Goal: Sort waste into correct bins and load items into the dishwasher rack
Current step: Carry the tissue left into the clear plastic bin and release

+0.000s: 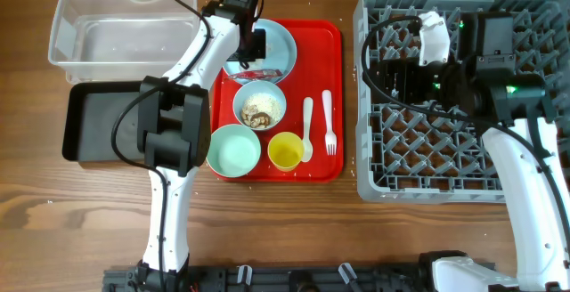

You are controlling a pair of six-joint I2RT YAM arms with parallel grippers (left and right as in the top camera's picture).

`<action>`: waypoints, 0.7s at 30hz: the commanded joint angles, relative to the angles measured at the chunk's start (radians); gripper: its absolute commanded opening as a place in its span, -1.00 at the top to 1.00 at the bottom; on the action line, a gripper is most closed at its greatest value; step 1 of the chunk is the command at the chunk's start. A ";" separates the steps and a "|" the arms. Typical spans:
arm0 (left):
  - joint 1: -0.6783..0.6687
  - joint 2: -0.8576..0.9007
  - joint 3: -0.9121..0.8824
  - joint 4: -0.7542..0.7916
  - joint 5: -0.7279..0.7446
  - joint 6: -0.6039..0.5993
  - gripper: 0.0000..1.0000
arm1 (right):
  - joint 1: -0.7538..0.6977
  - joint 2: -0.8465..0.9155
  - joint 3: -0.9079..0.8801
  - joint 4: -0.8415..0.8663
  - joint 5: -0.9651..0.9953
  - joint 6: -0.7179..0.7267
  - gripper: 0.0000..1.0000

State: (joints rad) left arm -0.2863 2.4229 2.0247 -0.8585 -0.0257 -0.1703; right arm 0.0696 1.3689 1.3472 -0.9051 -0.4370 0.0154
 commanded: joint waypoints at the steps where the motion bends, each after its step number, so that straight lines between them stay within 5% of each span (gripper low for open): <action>1: 0.003 -0.022 0.073 -0.044 -0.009 -0.003 0.92 | 0.003 0.002 0.019 0.000 0.023 0.012 -0.99; 10: 0.096 -0.208 0.193 -0.127 -0.011 -0.002 0.92 | 0.003 0.002 0.019 0.003 0.023 0.012 -1.00; 18: 0.297 -0.186 0.183 -0.111 -0.024 -0.002 0.90 | 0.003 0.002 0.019 0.012 0.023 0.013 -1.00; 21: 0.348 -0.143 0.183 -0.095 -0.020 -0.002 0.54 | 0.003 0.002 0.020 0.019 0.023 0.013 -0.99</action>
State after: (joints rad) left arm 0.0284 2.2215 2.2131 -0.9661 -0.0418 -0.1680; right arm 0.0696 1.3689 1.3472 -0.8951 -0.4244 0.0189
